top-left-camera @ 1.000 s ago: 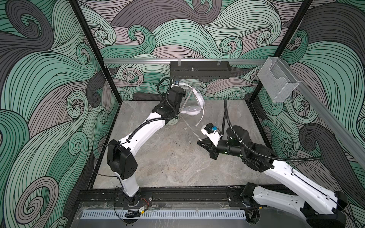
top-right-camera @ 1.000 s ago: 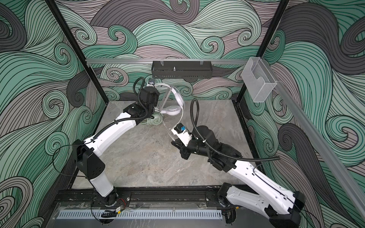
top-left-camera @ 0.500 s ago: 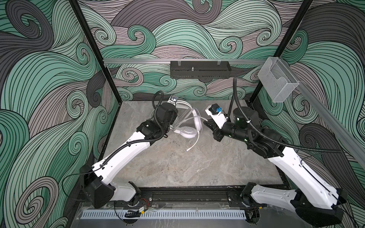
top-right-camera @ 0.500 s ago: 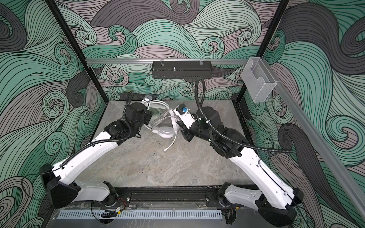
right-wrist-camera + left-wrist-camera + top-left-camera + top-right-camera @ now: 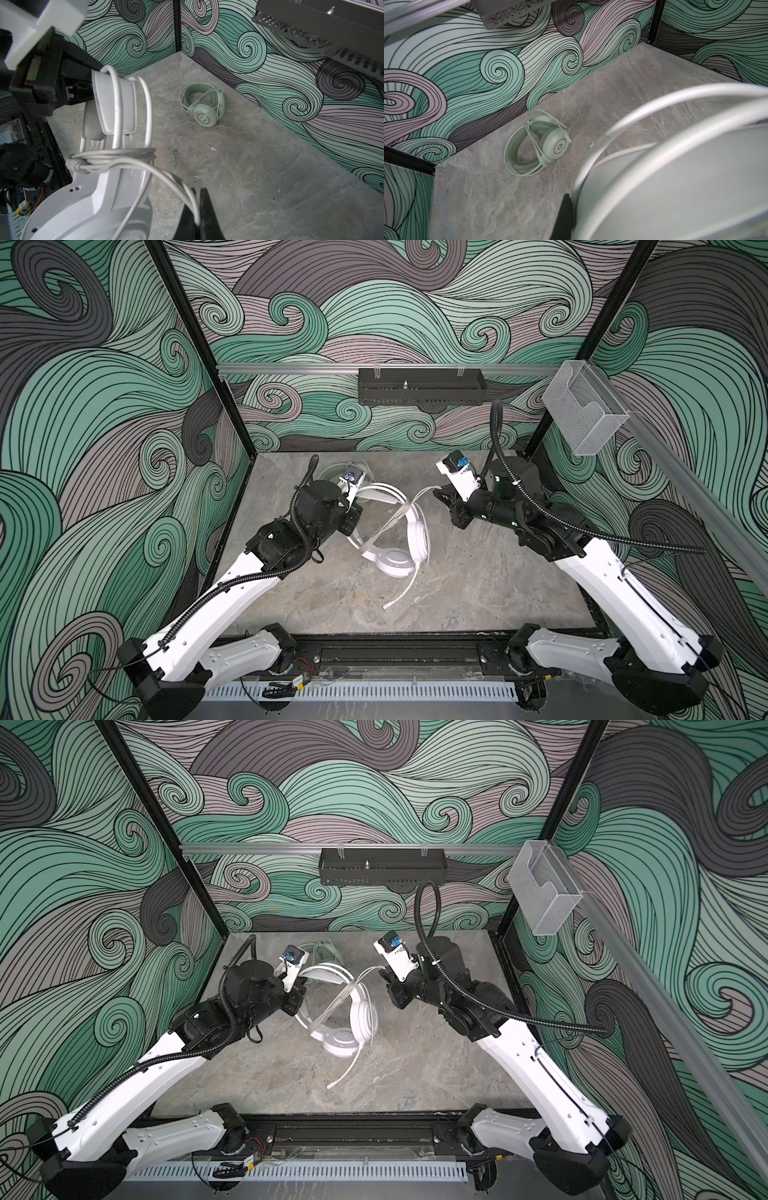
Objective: Wrap the headphones
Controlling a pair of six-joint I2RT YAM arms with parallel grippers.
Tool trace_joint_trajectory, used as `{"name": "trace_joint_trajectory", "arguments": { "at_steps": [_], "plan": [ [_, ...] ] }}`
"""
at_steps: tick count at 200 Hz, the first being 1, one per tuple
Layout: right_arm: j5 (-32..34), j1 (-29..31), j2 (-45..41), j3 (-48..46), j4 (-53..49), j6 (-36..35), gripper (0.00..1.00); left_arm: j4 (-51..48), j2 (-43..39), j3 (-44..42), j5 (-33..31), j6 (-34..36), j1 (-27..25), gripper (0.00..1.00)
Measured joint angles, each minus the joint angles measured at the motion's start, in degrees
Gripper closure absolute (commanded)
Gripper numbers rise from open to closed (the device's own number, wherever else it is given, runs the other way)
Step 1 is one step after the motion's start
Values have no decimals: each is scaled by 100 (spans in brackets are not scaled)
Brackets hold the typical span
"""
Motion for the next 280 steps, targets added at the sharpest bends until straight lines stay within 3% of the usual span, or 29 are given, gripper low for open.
{"name": "trace_joint_trajectory", "arguments": {
  "at_steps": [68, 133, 157, 193, 280],
  "plan": [
    [-935, -476, 221, -933, 844, 551, 97, -111, -129, -378, 387, -496, 9, 100],
    [-1915, -691, 96, -1930, 2048, 857, 91, -118, -138, -223, 776, -909, 9, 100],
    [-2181, -743, -83, -2223, 2588, 929, 81, -92, -138, -151, 916, -1051, 9, 100],
    [-2400, -844, -313, -2874, 3320, 1130, 73, 48, -109, 90, 1187, -1213, 7, 100],
    [-2424, -1165, -540, -3585, 3786, 1480, 75, -435, 354, 595, 754, -1373, 7, 100]
  ]
}}
